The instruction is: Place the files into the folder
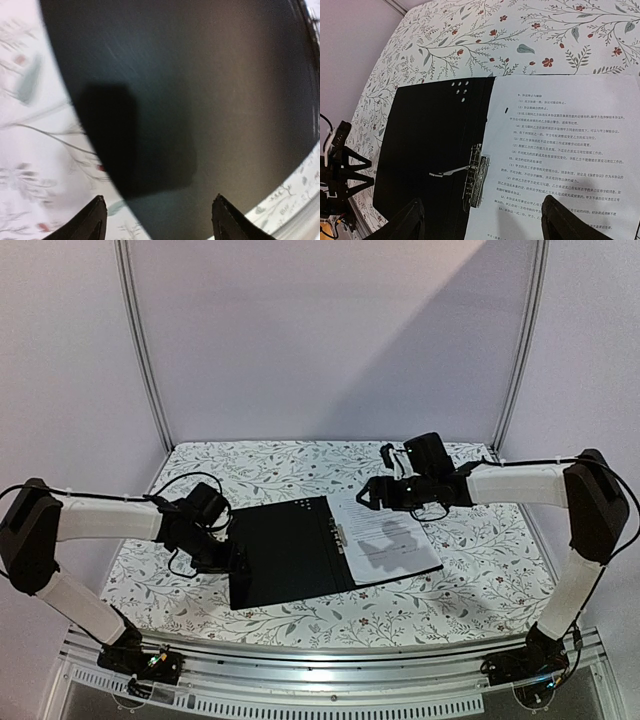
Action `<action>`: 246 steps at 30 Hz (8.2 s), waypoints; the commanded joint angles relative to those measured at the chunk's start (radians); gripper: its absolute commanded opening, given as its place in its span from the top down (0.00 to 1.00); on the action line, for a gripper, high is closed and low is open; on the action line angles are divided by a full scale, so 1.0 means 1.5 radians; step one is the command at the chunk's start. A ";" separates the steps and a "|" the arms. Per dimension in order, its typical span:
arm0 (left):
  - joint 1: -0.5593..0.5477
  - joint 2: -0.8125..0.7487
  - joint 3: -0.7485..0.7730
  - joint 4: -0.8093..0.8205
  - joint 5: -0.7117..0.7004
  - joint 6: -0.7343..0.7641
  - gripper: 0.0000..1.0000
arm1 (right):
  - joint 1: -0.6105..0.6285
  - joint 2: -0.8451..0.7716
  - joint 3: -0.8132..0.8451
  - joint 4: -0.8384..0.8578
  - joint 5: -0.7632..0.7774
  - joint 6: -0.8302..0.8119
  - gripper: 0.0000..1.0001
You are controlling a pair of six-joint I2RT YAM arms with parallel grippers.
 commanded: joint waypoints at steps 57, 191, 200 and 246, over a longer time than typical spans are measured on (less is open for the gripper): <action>-0.123 0.551 0.662 0.039 -0.023 -0.147 0.80 | 0.011 0.262 0.250 -0.134 -0.257 0.151 0.63; -0.115 0.572 0.597 0.102 0.032 -0.173 0.88 | 0.029 0.264 0.046 -0.137 -0.201 0.113 0.98; -0.116 0.573 0.591 0.106 0.033 -0.178 0.88 | 0.030 0.265 0.077 -0.134 -0.221 0.138 0.97; -0.089 0.262 0.514 0.073 -0.237 0.018 0.54 | 0.024 0.097 0.094 -0.241 -0.165 0.099 0.57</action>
